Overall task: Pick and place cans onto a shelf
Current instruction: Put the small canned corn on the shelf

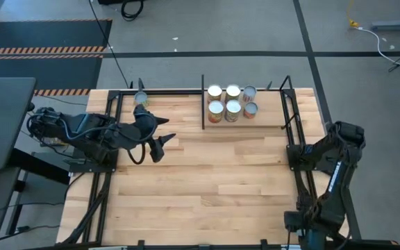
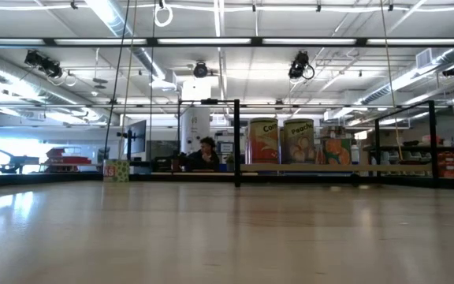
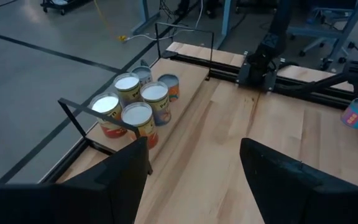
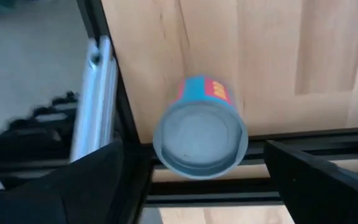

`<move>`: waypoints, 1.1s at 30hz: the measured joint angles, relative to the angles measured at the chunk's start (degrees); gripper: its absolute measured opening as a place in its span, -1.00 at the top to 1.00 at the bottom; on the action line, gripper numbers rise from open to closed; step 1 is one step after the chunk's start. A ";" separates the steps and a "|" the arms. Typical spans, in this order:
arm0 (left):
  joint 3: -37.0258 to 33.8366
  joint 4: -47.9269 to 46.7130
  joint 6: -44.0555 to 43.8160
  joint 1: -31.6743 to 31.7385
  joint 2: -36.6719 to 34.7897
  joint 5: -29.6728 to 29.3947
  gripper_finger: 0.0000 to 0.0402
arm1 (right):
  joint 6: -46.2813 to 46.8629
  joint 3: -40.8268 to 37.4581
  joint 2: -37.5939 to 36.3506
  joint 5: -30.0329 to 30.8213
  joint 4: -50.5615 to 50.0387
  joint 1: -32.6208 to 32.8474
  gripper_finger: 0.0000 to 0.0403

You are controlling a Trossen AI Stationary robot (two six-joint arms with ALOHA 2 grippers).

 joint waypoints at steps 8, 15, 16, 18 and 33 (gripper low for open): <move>0.00 0.01 -0.01 0.00 0.00 0.00 -0.29 | -1.79 -0.79 2.72 -0.73 0.76 0.00 -0.93; 0.00 0.05 -0.02 0.00 0.00 0.00 -0.29 | -0.32 -6.87 3.36 -3.59 6.45 0.61 -0.94; 0.00 0.07 -0.02 0.00 0.00 0.00 -0.29 | -0.20 -7.48 3.33 -3.59 7.43 0.60 -0.94; 0.00 0.05 -0.02 -0.02 0.00 -0.02 -0.29 | -0.22 -8.67 3.33 -3.48 9.29 0.56 -0.92; 0.00 0.05 -0.02 -0.02 0.00 0.00 -0.29 | -11.22 -9.92 -7.49 6.83 2.42 -12.70 -0.41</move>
